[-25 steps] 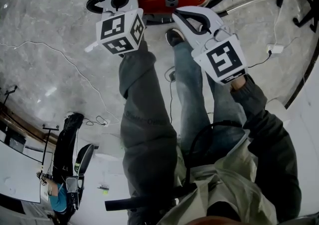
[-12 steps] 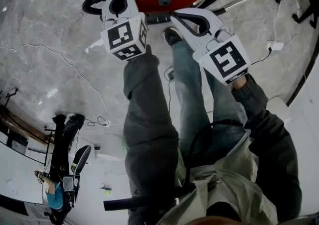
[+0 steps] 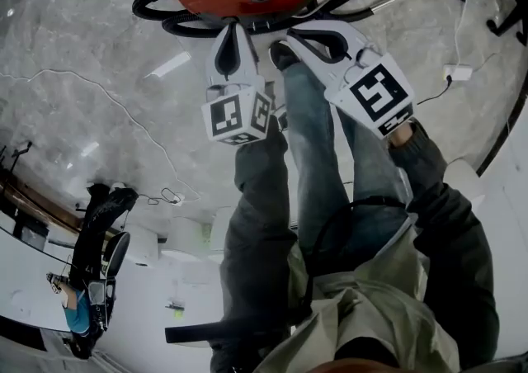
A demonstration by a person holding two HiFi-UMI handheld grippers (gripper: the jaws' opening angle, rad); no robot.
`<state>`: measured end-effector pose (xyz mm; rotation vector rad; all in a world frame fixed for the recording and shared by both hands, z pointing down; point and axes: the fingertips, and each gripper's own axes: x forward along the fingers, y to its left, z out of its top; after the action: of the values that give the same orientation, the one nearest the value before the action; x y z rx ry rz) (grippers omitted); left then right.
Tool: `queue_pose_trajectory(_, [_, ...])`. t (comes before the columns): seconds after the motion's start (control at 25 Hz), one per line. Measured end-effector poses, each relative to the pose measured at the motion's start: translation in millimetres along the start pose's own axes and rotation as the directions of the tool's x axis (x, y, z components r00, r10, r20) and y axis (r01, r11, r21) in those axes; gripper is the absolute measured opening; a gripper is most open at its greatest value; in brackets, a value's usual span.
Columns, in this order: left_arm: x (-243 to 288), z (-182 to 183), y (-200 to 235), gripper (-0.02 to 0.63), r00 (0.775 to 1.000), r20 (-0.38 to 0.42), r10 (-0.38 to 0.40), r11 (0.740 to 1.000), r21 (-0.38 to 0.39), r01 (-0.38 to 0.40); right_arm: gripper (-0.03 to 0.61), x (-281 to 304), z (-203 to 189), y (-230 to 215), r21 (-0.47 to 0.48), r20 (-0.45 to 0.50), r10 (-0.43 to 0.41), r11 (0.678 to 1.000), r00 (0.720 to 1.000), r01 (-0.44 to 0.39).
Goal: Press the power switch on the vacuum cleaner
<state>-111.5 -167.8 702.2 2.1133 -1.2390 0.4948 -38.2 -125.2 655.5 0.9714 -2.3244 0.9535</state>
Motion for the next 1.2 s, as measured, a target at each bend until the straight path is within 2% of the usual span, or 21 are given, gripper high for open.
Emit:
queue_pose_trajectory(0.12, [-35.6, -25.0, -22.3, 0.005, 1.0, -0.019, -0.006, 0.997, -0.071, 0.005, 0.0, -14.5, -4.2, 8.7, 0.023, 0.057, 0.032, 0.999, 0.998, -0.033])
queue_pose_trajectory(0.2, [-54.0, -35.3, -35.2, 0.005, 1.0, -0.027, -0.009, 0.995, -0.097, 0.006, 0.0, -26.5, -4.5, 11.0, 0.084, 0.114, 0.054, 0.994, 0.992, -0.064])
queue_pose_trajectory(0.32, [-73.6, -38.2, -49.9, 0.005, 1.0, -0.023, -0.007, 0.995, -0.098, 0.004, 0.0, -45.1, -9.9, 8.9, 0.158, 0.159, 0.089, 0.981, 0.983, -0.114])
queue_pose_trajectory(0.4, [-85.3, -34.2, -59.2, 0.005, 1.0, -0.015, -0.002, 0.995, -0.096, 0.0, 0.002, -59.5, -14.7, 11.0, 0.153, 0.147, 0.105, 0.98, 0.984, -0.128])
queue_pose_trajectory(0.56, [-113.2, -11.2, -83.5, 0.005, 1.0, 0.021, 0.017, 0.995, -0.098, -0.015, 0.022, -95.3, -24.0, 27.5, 0.066, 0.08, 0.161, 0.984, 0.984, -0.166])
queue_pose_trajectory(0.76, [-152.5, 24.9, -125.2, 0.005, 0.995, 0.098, 0.033, 0.996, -0.084, -0.025, 0.026, -141.6, -14.7, 49.8, 0.022, 0.081, 0.215, 0.976, 0.973, -0.218])
queue_pose_trajectory(0.96, [-192.7, 46.4, -173.5, 0.005, 0.993, 0.114, 0.032, 0.996, -0.091, -0.021, 0.026, -183.8, 8.8, 80.2, -0.061, 0.091, 0.184, 0.982, 0.979, -0.179])
queue_pose_trajectory(1.08, [-221.3, 64.8, -202.1, 0.005, 0.993, 0.113, 0.031, 0.994, -0.105, -0.019, 0.026, -215.1, 29.4, 100.8, -0.043, 0.118, 0.191, 0.981, 0.974, -0.187])
queue_pose_trajectory(1.2, [-253.4, 101.5, -230.4, 0.005, 0.99, 0.138, -0.004, 0.998, -0.059, 0.013, 0.025, -250.4, 57.0, 119.3, -0.022, 0.151, 0.218, 0.976, 0.964, -0.217])
